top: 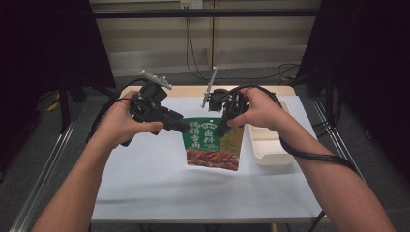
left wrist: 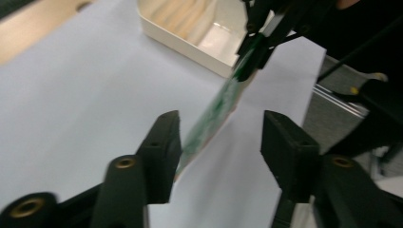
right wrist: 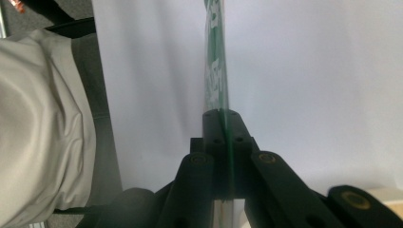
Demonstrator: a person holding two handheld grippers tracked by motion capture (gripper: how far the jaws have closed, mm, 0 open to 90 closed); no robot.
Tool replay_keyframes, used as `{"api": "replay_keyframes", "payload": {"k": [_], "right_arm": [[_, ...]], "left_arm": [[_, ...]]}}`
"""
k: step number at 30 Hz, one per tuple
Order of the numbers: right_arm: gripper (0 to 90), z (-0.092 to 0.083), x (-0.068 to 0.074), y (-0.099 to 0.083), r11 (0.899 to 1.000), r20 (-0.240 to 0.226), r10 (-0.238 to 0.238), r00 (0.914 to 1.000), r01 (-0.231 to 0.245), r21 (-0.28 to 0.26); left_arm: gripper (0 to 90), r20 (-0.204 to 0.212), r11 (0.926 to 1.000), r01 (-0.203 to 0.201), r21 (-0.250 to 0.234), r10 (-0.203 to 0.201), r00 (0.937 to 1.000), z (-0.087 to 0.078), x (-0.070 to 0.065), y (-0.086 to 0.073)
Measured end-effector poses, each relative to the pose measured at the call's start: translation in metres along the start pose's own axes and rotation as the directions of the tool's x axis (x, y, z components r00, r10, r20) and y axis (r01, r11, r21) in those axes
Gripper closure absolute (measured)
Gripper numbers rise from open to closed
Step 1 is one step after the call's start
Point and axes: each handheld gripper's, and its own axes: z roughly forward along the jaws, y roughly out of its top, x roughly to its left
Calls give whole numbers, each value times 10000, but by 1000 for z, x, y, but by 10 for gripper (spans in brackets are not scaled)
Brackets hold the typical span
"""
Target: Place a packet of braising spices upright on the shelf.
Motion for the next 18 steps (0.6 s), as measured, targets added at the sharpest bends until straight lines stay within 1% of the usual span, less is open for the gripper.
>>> {"api": "replay_keyframes", "payload": {"k": [1, 2, 3, 4, 5, 6, 7, 8, 9, 10, 11, 13, 14, 15, 17, 18], "right_arm": [[900, -2, 0, -1, 9999, 9, 141, 9999, -141, 89], [900, -4, -1, -2, 9997, 147, 199, 9997, -201, 141], [900, -4, -1, -2, 9997, 147, 199, 9997, -201, 141], [900, -5, -2, -3, 9998, 64, 89, 9999, -91, 186], [900, -8, -4, -5, 9997, 177, 180, 9997, -183, 180], [900, -8, -3, -6, 9992, 159, 337, 9993, -341, 215], [900, -10, -4, -7, 9996, 134, 151, 9998, -154, 241], [900, -11, -5, -7, 9994, 193, 230, 9995, -235, 236], [900, -12, -5, -8, 9995, 148, 234, 9996, -237, 223], [900, -12, -5, -8, 9995, 148, 234, 9996, -237, 223], [900, -14, -7, -10, 9993, 187, 308, 9993, -312, 225], [900, -15, -8, -12, 9991, 136, 352, 9993, -355, 228], [900, -15, -9, -12, 9986, 213, 444, 9988, -450, 273], [900, -16, -9, -13, 9984, 135, 480, 9988, -484, 286], [900, -16, -10, -14, 9983, 210, 505, 9985, -511, 289], [900, -16, -10, -15, 9981, 186, 523, 9985, -528, 313]], "left_arm": [[436, 0, 10000, 0, 0, 0, 10000, 0, 0, 0], [417, -256, 9998, 132, -144, -135, 9996, 2, 2, -7], [406, -256, 9998, 132, -144, -135, 9996, 2, 2, -7], [406, -301, 9998, 124, -133, -128, 9995, 3, 4, -11], [340, -312, 9991, 405, -147, -410, 9987, 8, 6, -16], [316, -391, 9990, 400, -181, -407, 9984, 10, 8, -19], [289, -506, 9989, 454, -151, -461, 9977, 12, 9, -23], [266, -500, 9989, 452, -104, -456, 9977, 15, 11, -26], [251, -488, 9979, 633, -145, -640, 9968, 18, 12, -29], [233, -488, 9979, 633, -145, -640, 9968, 18, 12, -29], [212, -584, 9957, 918, -95, -922, 9940, 24, 15, -35], [200, -762, 9963, 860, -69, -862, 9934, 29, 18, -43], [180, -762, 9963, 860, -69, -862, 9934, 29, 18, -43], [161, -909, 9964, 844, -124, -852, 9922, 35, 19, -49], [142, -999, 9967, 808, -130, -816, 9916, 39, 21, -54], [137, -1079, 9960, 870, -203, -887, 9902, 41, 22, -58]]}}
